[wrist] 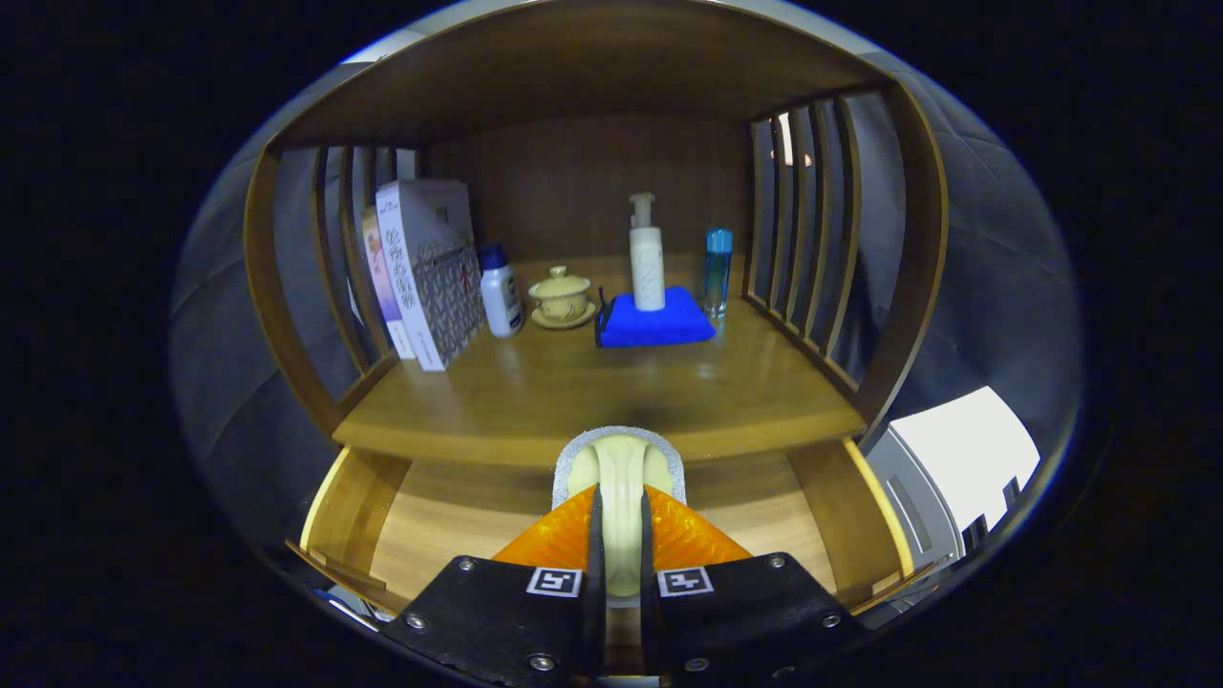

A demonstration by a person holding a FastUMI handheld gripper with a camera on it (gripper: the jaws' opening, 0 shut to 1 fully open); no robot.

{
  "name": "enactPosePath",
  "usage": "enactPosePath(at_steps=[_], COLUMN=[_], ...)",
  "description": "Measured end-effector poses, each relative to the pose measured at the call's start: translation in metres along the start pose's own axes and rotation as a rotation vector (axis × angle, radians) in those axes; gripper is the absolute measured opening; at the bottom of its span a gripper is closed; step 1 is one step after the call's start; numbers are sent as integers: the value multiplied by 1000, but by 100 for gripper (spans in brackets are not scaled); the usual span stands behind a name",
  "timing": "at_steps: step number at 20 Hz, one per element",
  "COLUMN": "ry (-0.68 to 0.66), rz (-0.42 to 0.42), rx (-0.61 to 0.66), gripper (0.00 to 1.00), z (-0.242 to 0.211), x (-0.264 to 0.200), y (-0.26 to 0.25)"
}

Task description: Pull open the drawer, take out the items inside it, and place them on the countertop above the cabinet.

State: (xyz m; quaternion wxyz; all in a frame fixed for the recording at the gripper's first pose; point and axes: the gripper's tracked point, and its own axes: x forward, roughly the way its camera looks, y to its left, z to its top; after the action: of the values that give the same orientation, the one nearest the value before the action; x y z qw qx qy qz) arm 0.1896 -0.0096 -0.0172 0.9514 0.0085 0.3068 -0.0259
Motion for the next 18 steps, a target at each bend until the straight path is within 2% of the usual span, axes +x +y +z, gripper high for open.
enactPosePath(at_steps=[10, 18], ry=[-45, -35], rz=[10, 41], rx=[-69, -38], gripper=[15, 15], z=[48, 69], x=[52, 95], y=[-7, 9])
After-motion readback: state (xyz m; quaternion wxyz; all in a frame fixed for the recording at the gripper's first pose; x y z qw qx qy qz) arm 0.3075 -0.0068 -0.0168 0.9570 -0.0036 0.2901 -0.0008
